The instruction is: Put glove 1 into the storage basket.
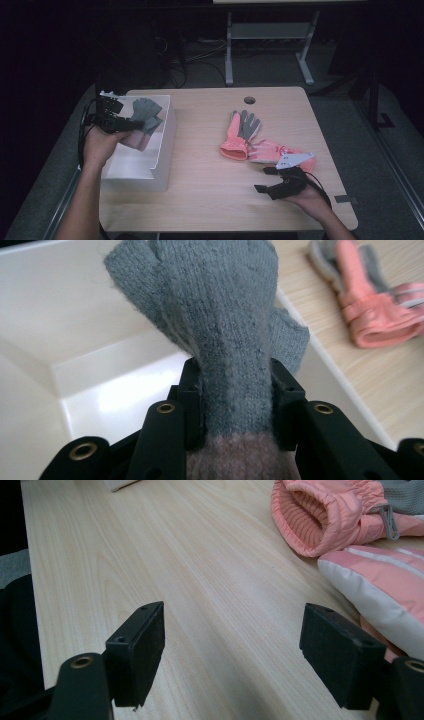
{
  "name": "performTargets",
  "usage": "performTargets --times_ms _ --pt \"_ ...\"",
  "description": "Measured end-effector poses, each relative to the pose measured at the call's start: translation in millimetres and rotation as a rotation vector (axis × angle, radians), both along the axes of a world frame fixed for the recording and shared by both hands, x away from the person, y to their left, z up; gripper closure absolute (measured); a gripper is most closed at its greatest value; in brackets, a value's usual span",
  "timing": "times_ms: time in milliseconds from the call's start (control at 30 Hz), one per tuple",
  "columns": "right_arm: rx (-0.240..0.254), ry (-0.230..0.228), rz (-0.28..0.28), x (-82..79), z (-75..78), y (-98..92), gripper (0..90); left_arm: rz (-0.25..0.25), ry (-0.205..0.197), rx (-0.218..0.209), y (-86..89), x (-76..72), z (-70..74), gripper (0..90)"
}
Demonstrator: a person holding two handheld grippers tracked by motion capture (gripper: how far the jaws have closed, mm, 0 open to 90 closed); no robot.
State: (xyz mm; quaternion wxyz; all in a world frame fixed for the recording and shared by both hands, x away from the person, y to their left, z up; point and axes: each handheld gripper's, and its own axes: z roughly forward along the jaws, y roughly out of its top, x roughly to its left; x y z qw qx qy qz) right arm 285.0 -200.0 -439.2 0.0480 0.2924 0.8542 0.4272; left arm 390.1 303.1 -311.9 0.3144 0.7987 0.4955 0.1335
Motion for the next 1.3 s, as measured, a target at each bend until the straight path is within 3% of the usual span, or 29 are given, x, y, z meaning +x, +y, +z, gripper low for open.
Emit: performTargets --times_ms 333,633,700,967,1133,1300 --pt "0.0 0.0 0.004 -0.3 0.0 -0.1 25.9 0.062 0.051 0.036 17.2 13.6 -33.5 65.7" --pt "0.0 0.003 0.004 -0.5 -0.1 -0.2 25.9 0.117 0.136 0.088 29.6 24.7 -73.3 65.2" --pt "-0.001 0.007 0.001 0.2 -0.6 -0.1 25.9 0.116 0.15 0.116 28.9 26.0 -79.1 64.9" --pt "-0.001 0.003 0.001 -0.2 -0.6 -0.4 25.9 0.138 0.204 0.166 27.5 31.1 -101.4 63.6" --pt "-0.004 0.007 0.002 0.1 -1.2 -0.3 25.9 0.155 0.225 0.189 25.9 33.4 -105.5 61.6" --pt "0.0 0.003 0.003 -0.5 -0.6 -0.9 25.9 0.176 0.239 0.216 21.8 34.3 -108.7 50.3"
